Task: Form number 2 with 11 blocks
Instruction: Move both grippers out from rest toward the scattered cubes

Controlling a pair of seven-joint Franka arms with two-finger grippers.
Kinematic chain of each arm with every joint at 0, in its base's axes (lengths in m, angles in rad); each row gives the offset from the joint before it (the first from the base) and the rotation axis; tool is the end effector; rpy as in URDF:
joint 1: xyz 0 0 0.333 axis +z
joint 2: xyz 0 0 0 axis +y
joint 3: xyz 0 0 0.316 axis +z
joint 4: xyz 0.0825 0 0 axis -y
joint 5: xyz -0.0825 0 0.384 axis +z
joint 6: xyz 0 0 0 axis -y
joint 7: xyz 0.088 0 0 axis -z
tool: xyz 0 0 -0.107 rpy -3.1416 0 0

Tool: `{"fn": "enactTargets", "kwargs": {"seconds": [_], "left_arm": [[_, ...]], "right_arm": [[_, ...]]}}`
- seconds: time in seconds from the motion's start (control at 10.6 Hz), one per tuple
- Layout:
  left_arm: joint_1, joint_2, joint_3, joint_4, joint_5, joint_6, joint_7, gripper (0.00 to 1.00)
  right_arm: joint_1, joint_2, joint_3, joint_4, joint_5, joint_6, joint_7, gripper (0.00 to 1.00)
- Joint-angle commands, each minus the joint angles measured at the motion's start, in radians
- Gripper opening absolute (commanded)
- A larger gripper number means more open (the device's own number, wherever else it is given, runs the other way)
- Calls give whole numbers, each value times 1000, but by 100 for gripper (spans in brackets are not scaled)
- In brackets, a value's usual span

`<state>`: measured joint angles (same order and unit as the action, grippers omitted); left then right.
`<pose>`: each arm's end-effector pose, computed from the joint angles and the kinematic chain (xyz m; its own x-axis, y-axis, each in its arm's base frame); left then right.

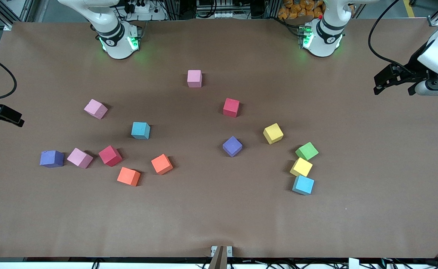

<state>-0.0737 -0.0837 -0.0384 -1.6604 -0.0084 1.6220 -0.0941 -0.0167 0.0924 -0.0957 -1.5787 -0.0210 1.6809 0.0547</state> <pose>0.5295 -0.0614 0.6321 0.9989 -0.0175 0.0445 -0.0179 -0.9998 0.0094 0.5869 -0.0659 0.5778 0.9865 -0.1635 0.0118 -0.1638 -0.9861 0.0291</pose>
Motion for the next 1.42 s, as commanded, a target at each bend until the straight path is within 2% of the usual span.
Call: {"fn": "enactTargets", "kwargs": {"seconds": [0.0,0.57,0.85,1.32], "left_arm": [[9,4,-3,14,-21,-19,37,100],[9,5,-3,5,-16,-19,77,100],[9,5,-3,-42,-8,1,138,100],[6,65,-3,-48,-12,2,52,100]], "right_arm": [[6,16,7,52,65,-36,40,100],[8,16,5,51,62,-38,37,100],[8,16,5,49,62,-36,37,100],[12,29,5,42,64,-32,34,100]]}}
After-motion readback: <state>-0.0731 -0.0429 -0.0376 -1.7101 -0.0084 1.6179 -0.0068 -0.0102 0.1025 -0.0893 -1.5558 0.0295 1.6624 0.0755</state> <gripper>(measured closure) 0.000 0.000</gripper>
